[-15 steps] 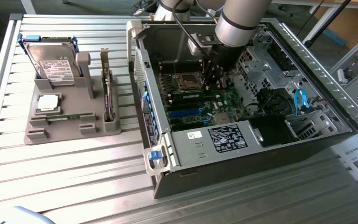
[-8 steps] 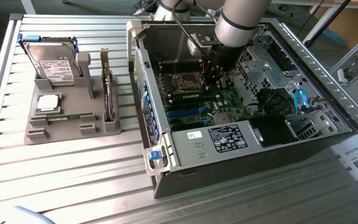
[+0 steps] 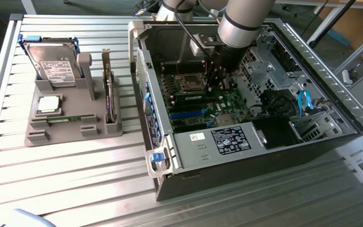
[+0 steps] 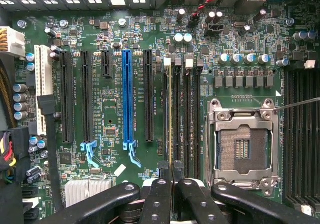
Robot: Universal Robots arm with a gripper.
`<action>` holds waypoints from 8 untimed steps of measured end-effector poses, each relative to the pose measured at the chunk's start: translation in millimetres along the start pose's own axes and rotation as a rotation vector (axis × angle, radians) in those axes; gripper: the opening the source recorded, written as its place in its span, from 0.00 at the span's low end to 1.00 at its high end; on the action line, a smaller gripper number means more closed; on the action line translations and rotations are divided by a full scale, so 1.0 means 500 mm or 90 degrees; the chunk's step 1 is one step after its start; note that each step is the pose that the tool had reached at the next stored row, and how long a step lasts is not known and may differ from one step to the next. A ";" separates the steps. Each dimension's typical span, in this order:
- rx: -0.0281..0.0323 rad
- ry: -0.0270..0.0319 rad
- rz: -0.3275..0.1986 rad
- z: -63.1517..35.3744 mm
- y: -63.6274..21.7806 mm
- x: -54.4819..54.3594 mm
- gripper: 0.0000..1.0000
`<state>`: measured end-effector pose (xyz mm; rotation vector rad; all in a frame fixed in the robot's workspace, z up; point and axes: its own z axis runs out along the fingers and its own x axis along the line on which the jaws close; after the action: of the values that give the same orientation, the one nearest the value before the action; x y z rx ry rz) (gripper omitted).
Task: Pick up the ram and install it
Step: 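Insert the ram into the slot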
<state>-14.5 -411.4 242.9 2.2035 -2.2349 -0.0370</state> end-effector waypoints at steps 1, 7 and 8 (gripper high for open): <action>0.0000 0.0000 0.000 0.000 0.000 0.000 0.11; 0.0000 0.0001 -0.002 0.000 0.000 0.000 0.11; 0.0000 0.0001 -0.003 0.000 0.000 0.000 0.11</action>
<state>-14.5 -411.4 242.9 2.2079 -2.2305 -0.0369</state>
